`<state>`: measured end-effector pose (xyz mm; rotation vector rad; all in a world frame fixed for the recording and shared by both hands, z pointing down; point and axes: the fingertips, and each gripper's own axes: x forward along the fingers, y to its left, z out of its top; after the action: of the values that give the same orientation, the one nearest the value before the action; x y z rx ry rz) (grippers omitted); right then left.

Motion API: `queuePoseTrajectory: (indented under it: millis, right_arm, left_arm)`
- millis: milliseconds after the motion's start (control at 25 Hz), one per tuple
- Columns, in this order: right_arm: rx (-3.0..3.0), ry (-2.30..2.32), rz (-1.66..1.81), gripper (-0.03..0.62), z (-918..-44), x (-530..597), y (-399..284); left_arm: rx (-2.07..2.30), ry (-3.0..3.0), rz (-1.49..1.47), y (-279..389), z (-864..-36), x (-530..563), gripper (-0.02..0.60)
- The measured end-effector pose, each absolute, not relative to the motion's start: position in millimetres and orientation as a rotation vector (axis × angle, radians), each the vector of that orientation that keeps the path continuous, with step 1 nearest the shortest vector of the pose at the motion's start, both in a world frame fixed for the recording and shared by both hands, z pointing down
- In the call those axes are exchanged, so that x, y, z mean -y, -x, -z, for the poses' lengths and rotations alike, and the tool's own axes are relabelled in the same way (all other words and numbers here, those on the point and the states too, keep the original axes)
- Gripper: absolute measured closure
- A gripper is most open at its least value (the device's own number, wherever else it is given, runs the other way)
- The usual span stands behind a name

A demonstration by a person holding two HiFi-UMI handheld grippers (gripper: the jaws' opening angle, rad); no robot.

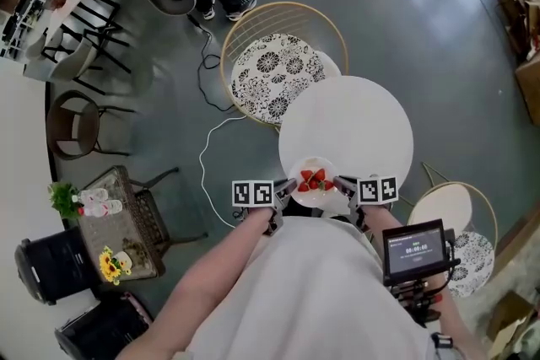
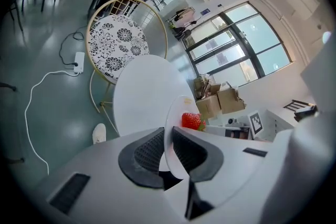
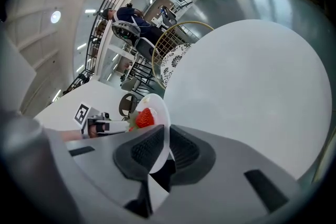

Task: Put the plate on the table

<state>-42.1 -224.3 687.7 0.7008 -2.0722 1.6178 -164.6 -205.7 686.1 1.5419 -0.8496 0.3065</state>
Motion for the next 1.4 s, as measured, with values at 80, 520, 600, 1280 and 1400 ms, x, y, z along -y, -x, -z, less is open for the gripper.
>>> queuePoseTrajectory:
  millis: [80,520,600,1280,1400]
  right_arm:
    - [2.064,-0.710,-1.626,0.571,-686.1,223.2,41.6]
    - [1.962,-0.744,-1.656,0.571,-716.0,221.8,48.3]
    - [1.937,-0.754,-1.674,0.570,-727.0,220.3,49.4]
    - [1.858,-0.946,-1.741,0.569,-772.4,281.4,46.3]
    - [1.859,-0.974,-1.721,0.571,-776.8,296.8,46.2]
  left_arm:
    - [0.838,-1.537,-0.307,164.2,-684.8,204.8,0.552]
    - [0.787,-1.523,-0.390,171.7,-713.4,213.1,0.551]
    - [0.776,-1.526,-0.417,172.8,-722.5,214.7,0.551]
    - [0.698,-1.601,-0.646,168.5,-766.2,297.2,0.543]
    - [0.713,-1.604,-0.657,169.4,-773.5,312.2,0.538]
